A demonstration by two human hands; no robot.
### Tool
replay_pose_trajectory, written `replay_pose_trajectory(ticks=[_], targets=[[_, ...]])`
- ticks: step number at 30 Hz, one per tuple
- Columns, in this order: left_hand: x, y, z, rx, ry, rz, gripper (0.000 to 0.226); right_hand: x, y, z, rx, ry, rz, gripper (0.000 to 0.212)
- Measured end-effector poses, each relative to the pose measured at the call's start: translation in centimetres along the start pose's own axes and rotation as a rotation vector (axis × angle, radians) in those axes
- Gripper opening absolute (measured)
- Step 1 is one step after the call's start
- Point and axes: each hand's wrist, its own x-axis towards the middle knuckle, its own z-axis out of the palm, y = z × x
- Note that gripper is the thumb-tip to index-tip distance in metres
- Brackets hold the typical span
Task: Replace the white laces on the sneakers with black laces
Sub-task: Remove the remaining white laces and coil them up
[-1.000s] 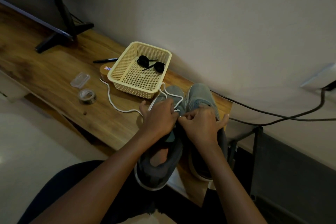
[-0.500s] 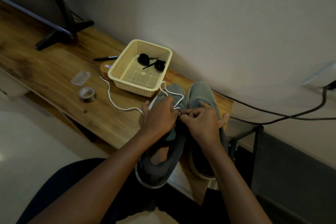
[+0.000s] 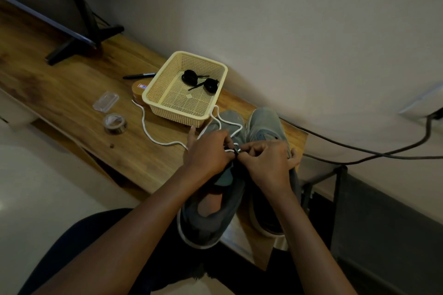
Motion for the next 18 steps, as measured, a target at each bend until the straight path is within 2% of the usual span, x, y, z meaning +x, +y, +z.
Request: replay_pose_trajectory(ticks=[8,18], targets=[[0.2,-0.2,0.2,0.105,0.024,0.029,0.011,-0.2,-0.3,-0.2,-0.031,0.008,-0.013,0.044],[0.3,-0.1,0.3,0.092,0.005,0.001,0.013,-0.6,-1.2,-0.5,-0.114,0.037,0.009,0.046]])
